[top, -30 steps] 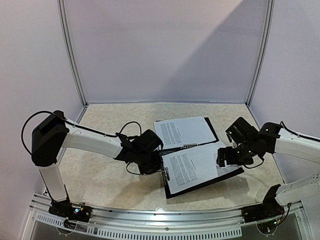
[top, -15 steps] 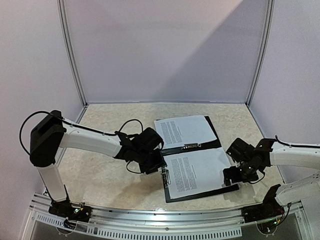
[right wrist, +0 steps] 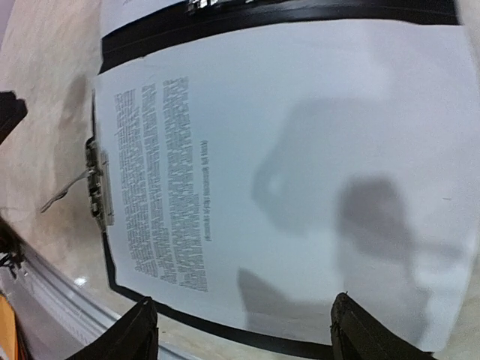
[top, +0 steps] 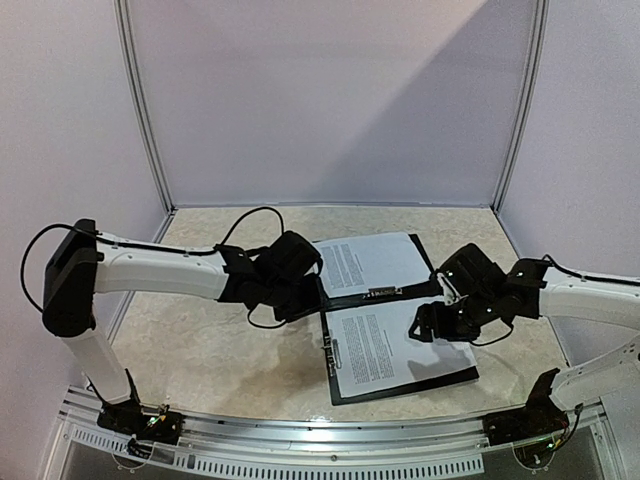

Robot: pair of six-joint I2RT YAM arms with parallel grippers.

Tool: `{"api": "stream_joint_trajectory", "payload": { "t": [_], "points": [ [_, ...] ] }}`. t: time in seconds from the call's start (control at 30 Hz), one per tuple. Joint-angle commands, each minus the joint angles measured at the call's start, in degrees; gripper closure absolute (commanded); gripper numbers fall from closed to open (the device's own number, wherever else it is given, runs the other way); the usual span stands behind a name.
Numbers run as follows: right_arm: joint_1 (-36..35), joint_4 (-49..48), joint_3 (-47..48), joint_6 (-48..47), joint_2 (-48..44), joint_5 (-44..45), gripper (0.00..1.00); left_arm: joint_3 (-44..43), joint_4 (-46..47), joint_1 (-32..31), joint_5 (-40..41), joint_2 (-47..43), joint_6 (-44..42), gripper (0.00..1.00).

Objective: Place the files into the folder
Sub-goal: Clamp the file and folder with some files.

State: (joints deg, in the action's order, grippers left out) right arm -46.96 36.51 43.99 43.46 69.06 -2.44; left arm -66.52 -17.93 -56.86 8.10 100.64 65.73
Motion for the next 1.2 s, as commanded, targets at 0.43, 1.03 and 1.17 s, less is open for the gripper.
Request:
{"api": "stream_joint_trajectory", "payload": {
  "t": [0.43,1.03,1.17],
  "points": [
    [-8.5,-33.2,11.5,16.1,26.6,-20.8,0.54,3.3,1.5,0.9,-4.3,2.0,-3.4,0.7],
    [-9.8,-39.3,14.0,21.7,34.4,-27.6,0.71,4.7,1.9,2.2,-5.3,1.8,-3.2,0.73],
    [-9.9,-39.2,13.4,21.8,34.3,-27.8,0.72,4.6,1.9,2.2,-5.5,2.1,-3.1,0.73]
  ]
}}
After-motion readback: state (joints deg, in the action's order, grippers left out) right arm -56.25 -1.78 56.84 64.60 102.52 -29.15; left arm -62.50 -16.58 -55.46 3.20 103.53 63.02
